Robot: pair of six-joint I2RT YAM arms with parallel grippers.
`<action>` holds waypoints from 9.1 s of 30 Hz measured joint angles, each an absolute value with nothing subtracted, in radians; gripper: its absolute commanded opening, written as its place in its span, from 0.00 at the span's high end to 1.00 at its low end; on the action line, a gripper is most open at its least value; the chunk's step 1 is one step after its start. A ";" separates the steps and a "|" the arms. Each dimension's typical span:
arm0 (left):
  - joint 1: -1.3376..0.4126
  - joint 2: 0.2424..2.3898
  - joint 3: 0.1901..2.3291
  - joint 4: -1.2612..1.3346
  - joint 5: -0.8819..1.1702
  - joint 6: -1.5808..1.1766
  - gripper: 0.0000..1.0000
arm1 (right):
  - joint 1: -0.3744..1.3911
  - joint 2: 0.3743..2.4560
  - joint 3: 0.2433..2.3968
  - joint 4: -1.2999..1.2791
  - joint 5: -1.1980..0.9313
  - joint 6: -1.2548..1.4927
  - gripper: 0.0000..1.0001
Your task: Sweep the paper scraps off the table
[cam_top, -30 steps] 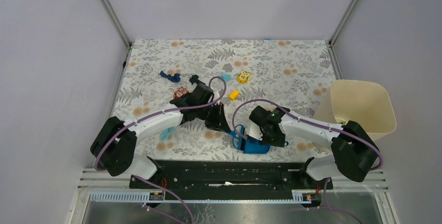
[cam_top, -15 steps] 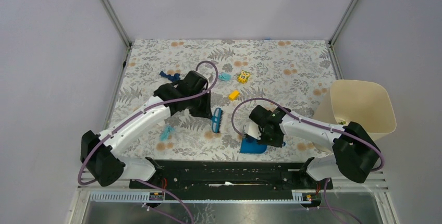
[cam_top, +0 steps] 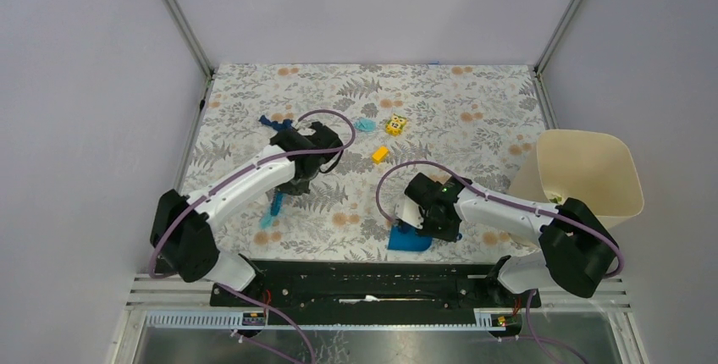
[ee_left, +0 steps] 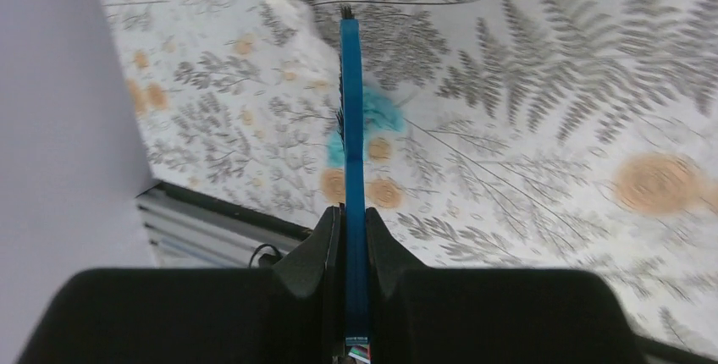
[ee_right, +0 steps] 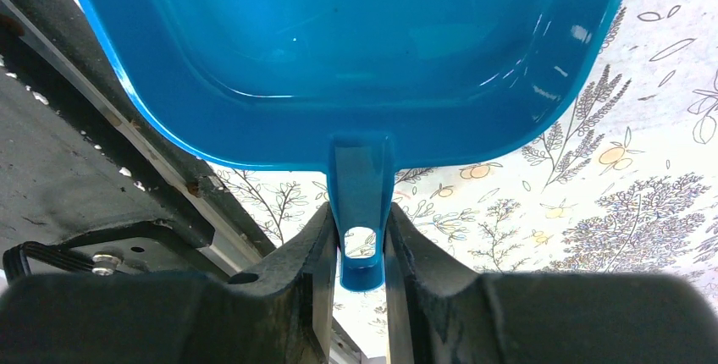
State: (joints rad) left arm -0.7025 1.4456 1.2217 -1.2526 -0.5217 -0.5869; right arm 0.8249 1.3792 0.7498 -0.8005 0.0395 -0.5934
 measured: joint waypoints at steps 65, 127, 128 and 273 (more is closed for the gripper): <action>-0.970 1.330 1.277 -0.836 0.181 -0.732 1.00 | 0.799 1.290 0.748 -0.845 -0.043 -0.554 1.00; -0.810 1.688 1.430 -0.638 0.326 -0.551 1.00 | 0.702 1.352 0.733 -0.772 0.032 -0.518 1.00; -0.810 1.687 1.430 -0.639 0.321 -0.551 1.00 | 0.702 1.345 0.729 -0.765 0.032 -0.518 1.00; -0.621 1.011 0.687 -0.493 0.039 -0.460 1.00 | -0.176 1.339 1.701 -1.457 -0.187 -0.774 1.00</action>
State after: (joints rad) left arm -0.6212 1.0111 0.6872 -0.4934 0.0395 -0.4599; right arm -0.1757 1.3392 1.7012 -1.4574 -0.1867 -0.7738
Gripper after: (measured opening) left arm 0.120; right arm 0.293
